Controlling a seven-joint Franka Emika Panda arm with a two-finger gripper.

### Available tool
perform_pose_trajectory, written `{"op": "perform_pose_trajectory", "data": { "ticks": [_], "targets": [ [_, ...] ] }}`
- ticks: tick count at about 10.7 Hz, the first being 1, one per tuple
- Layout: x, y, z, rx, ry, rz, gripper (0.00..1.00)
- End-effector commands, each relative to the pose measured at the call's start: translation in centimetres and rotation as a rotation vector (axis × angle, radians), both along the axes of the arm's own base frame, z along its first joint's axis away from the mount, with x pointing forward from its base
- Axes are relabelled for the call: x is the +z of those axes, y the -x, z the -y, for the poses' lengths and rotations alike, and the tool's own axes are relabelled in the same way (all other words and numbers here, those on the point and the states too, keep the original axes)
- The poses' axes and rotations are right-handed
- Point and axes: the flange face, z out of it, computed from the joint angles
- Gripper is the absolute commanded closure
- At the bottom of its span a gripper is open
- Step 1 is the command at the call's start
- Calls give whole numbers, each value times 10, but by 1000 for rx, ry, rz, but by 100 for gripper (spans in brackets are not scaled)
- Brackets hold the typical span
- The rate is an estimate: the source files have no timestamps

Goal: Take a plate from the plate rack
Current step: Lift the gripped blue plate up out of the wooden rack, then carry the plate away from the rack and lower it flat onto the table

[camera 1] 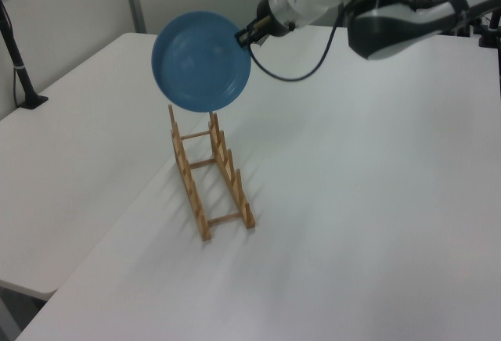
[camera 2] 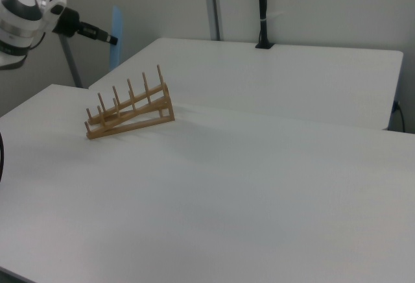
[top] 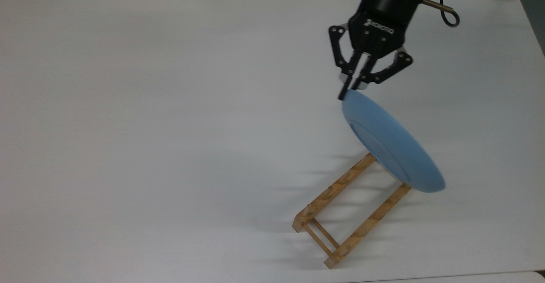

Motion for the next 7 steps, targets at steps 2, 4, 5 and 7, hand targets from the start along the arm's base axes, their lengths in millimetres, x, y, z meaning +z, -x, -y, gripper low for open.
{"op": "perform_pose_trajectory", "data": {
  "ticks": [2, 4, 5, 7],
  "targets": [
    [18, -4, 76, 19, -163, -201, 100],
    [15, -7, 124, 88, -231, -351, 100],
    [7, -5, 145, 140, -244, -450, 100],
    [-13, 0, 186, 294, -240, -666, 100]
  ]
}}
